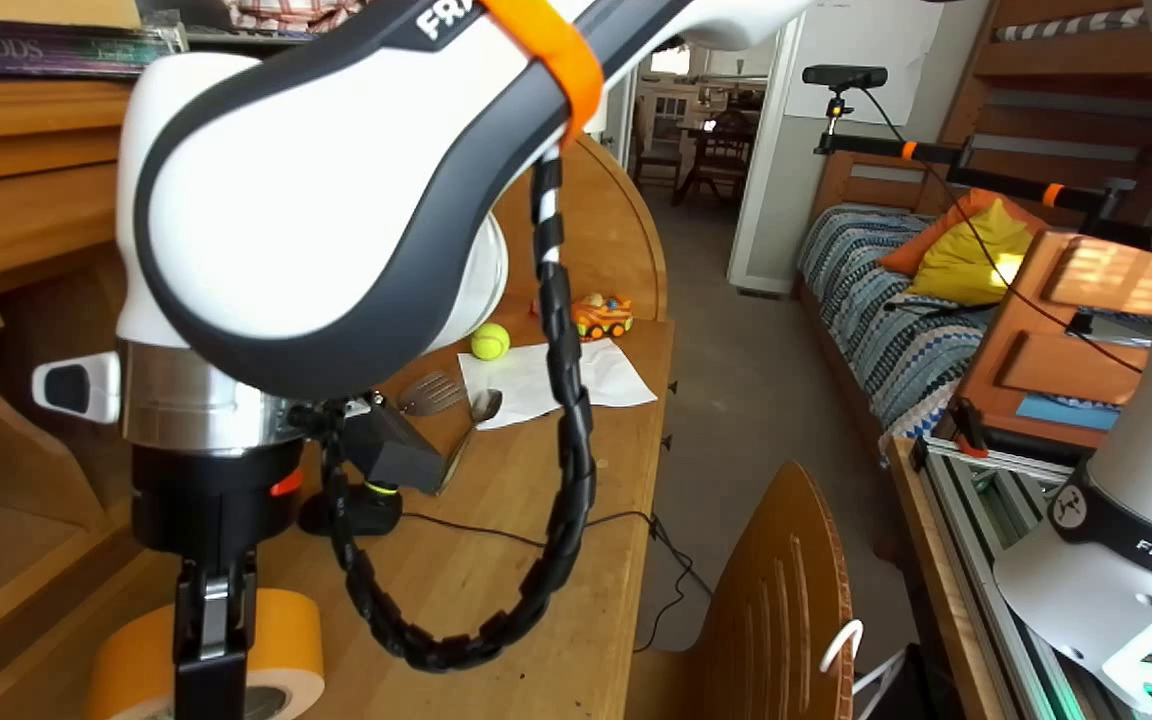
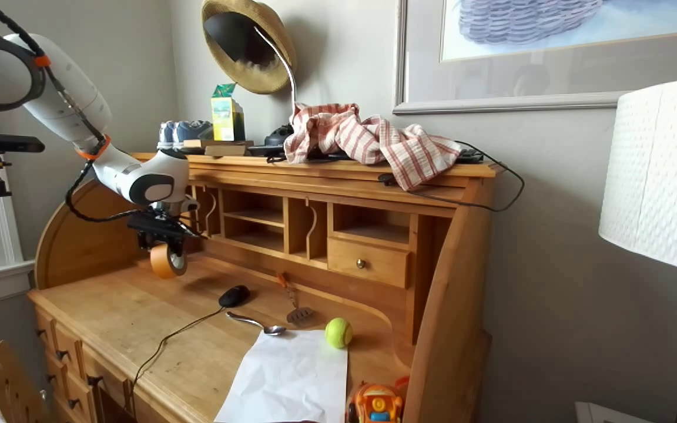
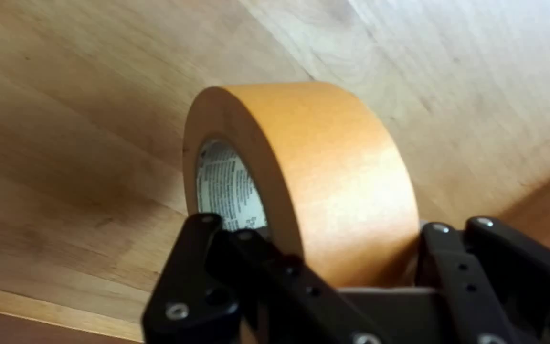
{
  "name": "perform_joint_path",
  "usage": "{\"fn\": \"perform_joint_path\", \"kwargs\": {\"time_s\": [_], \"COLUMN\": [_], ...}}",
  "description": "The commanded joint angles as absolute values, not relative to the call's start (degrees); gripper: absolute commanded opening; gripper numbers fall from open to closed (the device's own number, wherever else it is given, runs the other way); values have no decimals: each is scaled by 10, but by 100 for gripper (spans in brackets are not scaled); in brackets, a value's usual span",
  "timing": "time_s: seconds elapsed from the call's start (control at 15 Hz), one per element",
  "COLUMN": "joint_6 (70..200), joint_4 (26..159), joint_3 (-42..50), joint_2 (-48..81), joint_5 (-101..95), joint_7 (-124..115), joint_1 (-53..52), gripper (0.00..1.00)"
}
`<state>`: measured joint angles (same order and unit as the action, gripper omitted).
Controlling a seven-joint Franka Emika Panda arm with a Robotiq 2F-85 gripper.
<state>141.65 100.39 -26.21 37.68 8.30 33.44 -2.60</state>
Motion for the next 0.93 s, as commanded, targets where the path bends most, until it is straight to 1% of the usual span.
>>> {"fn": "perform_joint_path", "kwargs": {"time_s": [0.0,0.13,0.27,0.53,0.87], "joint_6": [1391,1362,1330,1281,1263], "joint_4": [1056,1078,1101,1144,1177], "joint_3": [-330,-345,-336,-288,-220], "joint_2": [344,329,309,262,222], "joint_5": [194,248,281,305,287], "joint_7": [417,448,456,438,386], "joint_1": [47,72,81,68,30], "gripper": [0,0,0,0,0]}}
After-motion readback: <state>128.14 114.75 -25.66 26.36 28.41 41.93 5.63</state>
